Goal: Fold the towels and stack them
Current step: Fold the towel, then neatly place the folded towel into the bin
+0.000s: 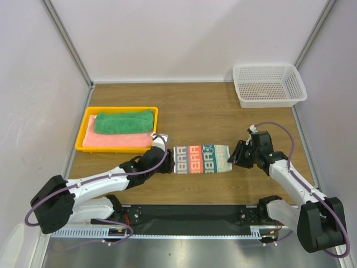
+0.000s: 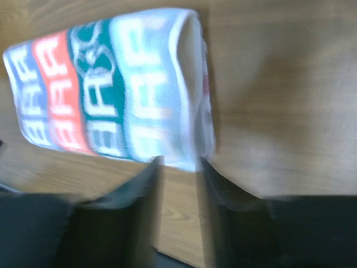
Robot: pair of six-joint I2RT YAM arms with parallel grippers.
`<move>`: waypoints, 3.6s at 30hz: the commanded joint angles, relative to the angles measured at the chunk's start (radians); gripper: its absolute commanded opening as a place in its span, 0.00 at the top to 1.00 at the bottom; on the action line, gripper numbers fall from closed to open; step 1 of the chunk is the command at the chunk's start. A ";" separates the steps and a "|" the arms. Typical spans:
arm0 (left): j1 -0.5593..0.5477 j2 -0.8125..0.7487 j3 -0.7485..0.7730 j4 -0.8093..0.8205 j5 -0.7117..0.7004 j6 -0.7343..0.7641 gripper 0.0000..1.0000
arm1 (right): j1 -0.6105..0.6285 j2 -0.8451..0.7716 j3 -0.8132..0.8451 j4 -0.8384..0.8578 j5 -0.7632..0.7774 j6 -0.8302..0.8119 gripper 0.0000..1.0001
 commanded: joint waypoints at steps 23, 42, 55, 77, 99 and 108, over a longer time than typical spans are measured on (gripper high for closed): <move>0.058 0.293 0.327 -0.032 0.106 -0.190 0.28 | 0.005 0.323 0.234 0.147 -0.043 0.056 0.43; 0.127 0.381 0.209 0.142 0.131 -0.175 0.34 | -0.003 0.354 0.225 0.158 -0.002 0.016 0.53; 0.122 0.206 0.145 0.010 0.087 -0.244 0.23 | -0.011 0.245 0.231 0.040 0.095 -0.017 0.19; 0.087 0.350 0.014 0.276 0.113 -0.407 0.22 | -0.011 0.406 0.130 0.181 0.054 -0.008 0.27; 0.087 0.467 0.077 0.254 0.055 -0.324 1.00 | 0.000 0.318 0.059 0.092 0.130 0.061 0.21; 0.105 0.461 0.100 0.175 0.045 -0.276 1.00 | 0.025 0.104 -0.062 0.066 0.139 0.173 0.21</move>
